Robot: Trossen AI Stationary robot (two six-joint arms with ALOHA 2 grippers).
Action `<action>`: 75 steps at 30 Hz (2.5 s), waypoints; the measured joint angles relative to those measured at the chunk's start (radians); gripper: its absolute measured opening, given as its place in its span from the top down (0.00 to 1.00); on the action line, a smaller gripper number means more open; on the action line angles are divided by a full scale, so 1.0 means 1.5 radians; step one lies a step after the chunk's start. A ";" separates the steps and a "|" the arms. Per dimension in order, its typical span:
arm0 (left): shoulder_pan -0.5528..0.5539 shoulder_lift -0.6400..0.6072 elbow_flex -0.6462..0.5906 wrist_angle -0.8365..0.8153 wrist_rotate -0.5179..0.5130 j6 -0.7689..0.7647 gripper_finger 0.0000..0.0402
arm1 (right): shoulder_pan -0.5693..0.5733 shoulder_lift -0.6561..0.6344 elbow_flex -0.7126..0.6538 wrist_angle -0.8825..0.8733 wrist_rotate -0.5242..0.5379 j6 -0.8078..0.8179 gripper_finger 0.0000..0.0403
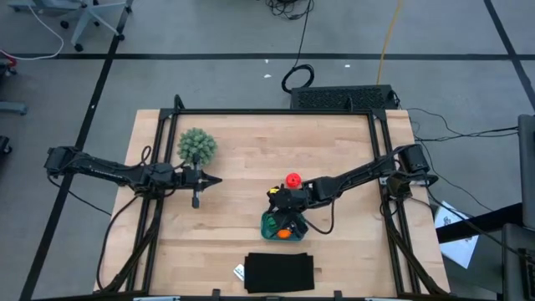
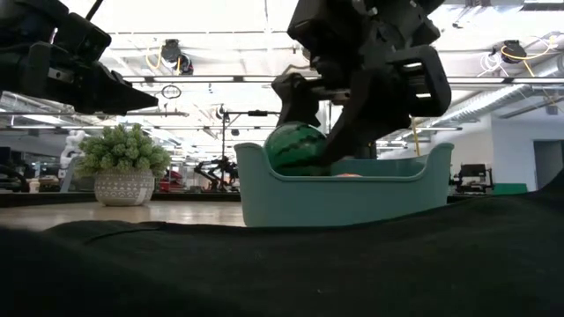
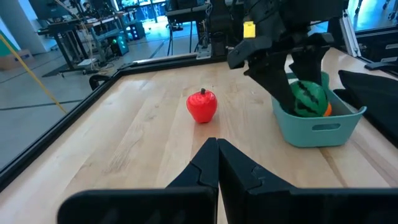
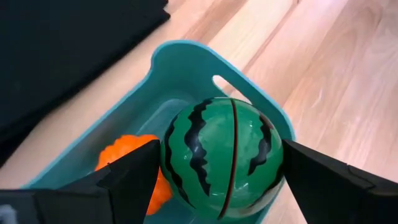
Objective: Pick and placing Produce into tupperware
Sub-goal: Put the watermelon in the blue bin
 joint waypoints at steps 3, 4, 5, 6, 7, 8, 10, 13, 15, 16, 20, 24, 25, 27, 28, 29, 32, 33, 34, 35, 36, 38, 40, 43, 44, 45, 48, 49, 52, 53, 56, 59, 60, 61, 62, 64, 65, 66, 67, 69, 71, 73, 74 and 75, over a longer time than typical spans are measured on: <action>0.000 0.000 0.000 0.000 0.000 0.000 1.00 | 0.000 0.000 -0.007 0.001 0.012 -0.009 0.21; 0.000 0.000 0.000 0.000 0.000 0.000 1.00 | 0.000 0.000 -0.008 0.000 0.012 -0.011 0.21; 0.000 0.000 0.000 0.000 0.000 0.000 1.00 | 0.000 0.000 -0.008 0.001 0.013 -0.014 0.21; 0.000 0.000 0.000 0.000 0.000 0.000 1.00 | 0.000 0.000 -0.008 0.003 0.013 -0.019 0.21; 0.000 0.000 0.000 0.000 0.000 0.000 1.00 | 0.001 0.000 -0.008 0.004 0.012 -0.028 0.21; 0.000 0.000 0.000 0.000 0.000 0.000 1.00 | 0.002 0.000 -0.008 0.003 0.012 -0.039 0.21; 0.000 0.000 0.000 0.000 0.000 0.000 1.00 | 0.004 0.000 -0.008 -0.002 0.012 -0.063 0.21; 0.000 0.000 0.000 0.000 0.000 0.000 1.00 | 0.004 0.000 -0.008 0.000 0.009 -0.073 0.21; 0.000 0.000 0.000 0.000 0.000 0.000 0.99 | 0.004 0.000 -0.008 -0.002 0.009 -0.079 0.21; 0.000 0.000 0.000 0.000 0.000 0.000 0.99 | 0.004 0.000 -0.008 -0.003 0.010 -0.088 0.21; 0.000 0.000 0.000 0.000 0.000 0.000 0.97 | 0.004 0.000 -0.008 -0.003 0.009 -0.102 0.21; 0.000 0.000 0.000 0.000 0.000 0.000 0.95 | -0.002 0.000 -0.008 -0.003 -0.010 -0.060 0.21; 0.000 0.000 0.000 0.000 0.000 0.000 0.95 | -0.003 0.000 -0.008 -0.003 -0.013 -0.049 0.21; 0.000 0.000 0.000 0.000 0.000 0.000 0.95 | -0.007 0.000 -0.008 -0.003 -0.028 -0.033 0.22; 0.000 0.000 0.000 0.000 0.000 0.000 0.95 | -0.007 0.000 -0.008 -0.003 -0.029 -0.029 0.23; 0.000 0.000 0.000 0.000 0.000 0.000 0.95 | -0.007 0.000 -0.008 -0.003 -0.032 -0.026 0.24; 0.000 0.000 0.000 0.000 0.000 0.000 0.95 | -0.006 0.000 -0.008 -0.003 -0.035 -0.030 0.27; 0.000 0.000 0.000 0.000 0.000 0.000 0.95 | -0.006 0.000 -0.008 -0.003 -0.036 -0.034 0.28; 0.000 0.000 0.000 0.000 0.000 0.000 0.95 | -0.006 0.000 -0.008 -0.003 -0.035 -0.040 0.28; 0.000 0.000 0.000 0.000 0.000 0.000 0.95 | -0.006 0.000 -0.008 -0.003 -0.032 -0.045 0.28; 0.000 0.000 0.000 0.000 0.000 0.000 0.95 | -0.006 0.000 -0.008 -0.003 -0.028 -0.048 0.28; 0.000 0.000 0.000 0.000 0.000 0.000 0.95 | -0.006 0.000 -0.007 -0.003 -0.028 -0.049 0.28; 0.000 0.000 0.000 0.000 0.000 0.000 0.95 | -0.006 0.000 -0.007 -0.004 -0.028 -0.049 0.28; 0.000 0.000 0.000 0.000 0.000 0.000 0.95 | -0.006 0.000 -0.007 -0.003 -0.028 -0.049 0.28; 0.000 0.000 0.000 0.000 0.000 0.000 0.95 | -0.006 0.000 -0.007 -0.003 -0.028 -0.049 0.28; 0.000 0.000 0.000 0.000 0.000 0.000 0.95 | -0.006 0.000 -0.007 -0.004 -0.028 -0.049 0.28; 0.000 0.000 0.000 0.000 0.000 0.000 0.95 | -0.006 0.000 -0.007 -0.004 -0.027 -0.049 0.27; 0.000 0.000 0.000 0.000 0.000 0.000 0.95 | -0.006 0.000 -0.007 -0.004 -0.027 -0.048 0.27; 0.000 0.000 0.000 0.000 0.000 0.000 0.95 | -0.006 0.000 -0.007 -0.006 -0.027 -0.042 0.26; 0.000 0.000 0.000 0.000 0.000 0.000 0.95 | -0.006 0.000 -0.007 -0.009 -0.027 -0.042 0.26; 0.000 0.000 0.000 0.000 0.000 0.000 0.95 | -0.006 0.000 -0.007 -0.024 -0.026 -0.046 0.27; 0.000 0.000 0.000 0.000 0.000 0.000 0.95 | -0.007 0.000 -0.007 -0.027 -0.026 -0.044 0.27; 0.000 0.000 0.000 0.000 0.000 0.000 0.95 | -0.008 0.000 -0.007 -0.028 -0.026 -0.044 0.27; 0.000 0.000 0.000 0.000 0.000 0.000 0.95 | -0.008 0.000 -0.007 -0.029 -0.026 -0.044 0.27; 0.000 0.000 0.000 0.000 0.000 0.000 0.95 | -0.008 0.000 -0.007 -0.029 -0.027 -0.044 0.27; 0.000 0.000 0.000 0.000 0.000 0.000 0.95 | -0.008 0.000 -0.007 -0.029 -0.027 -0.048 0.27; 0.000 0.000 0.000 0.000 0.000 0.000 0.95 | -0.008 0.000 -0.007 -0.028 -0.027 -0.048 0.27; 0.000 0.000 0.000 0.000 0.000 0.000 0.95 | -0.008 0.000 -0.007 -0.029 -0.027 -0.047 0.27; 0.000 0.000 0.000 0.000 0.000 0.000 0.95 | -0.008 0.000 -0.007 -0.029 -0.027 -0.044 0.27; 0.000 0.000 0.000 0.000 0.000 0.000 0.95 | -0.008 0.000 -0.007 -0.029 -0.027 -0.036 0.27; 0.000 0.000 0.000 0.000 0.000 0.000 0.95 | -0.008 0.000 -0.007 -0.029 -0.027 -0.031 0.26; 0.000 0.000 0.000 0.000 0.000 0.000 0.95 | -0.008 0.000 -0.007 -0.028 -0.025 -0.030 0.25; 0.000 0.000 0.000 0.000 0.000 0.000 0.95 | -0.008 0.000 -0.007 -0.028 -0.024 -0.027 0.25; 0.000 0.000 0.000 0.000 0.000 0.000 0.95 | -0.008 0.000 -0.007 -0.028 -0.024 -0.024 0.24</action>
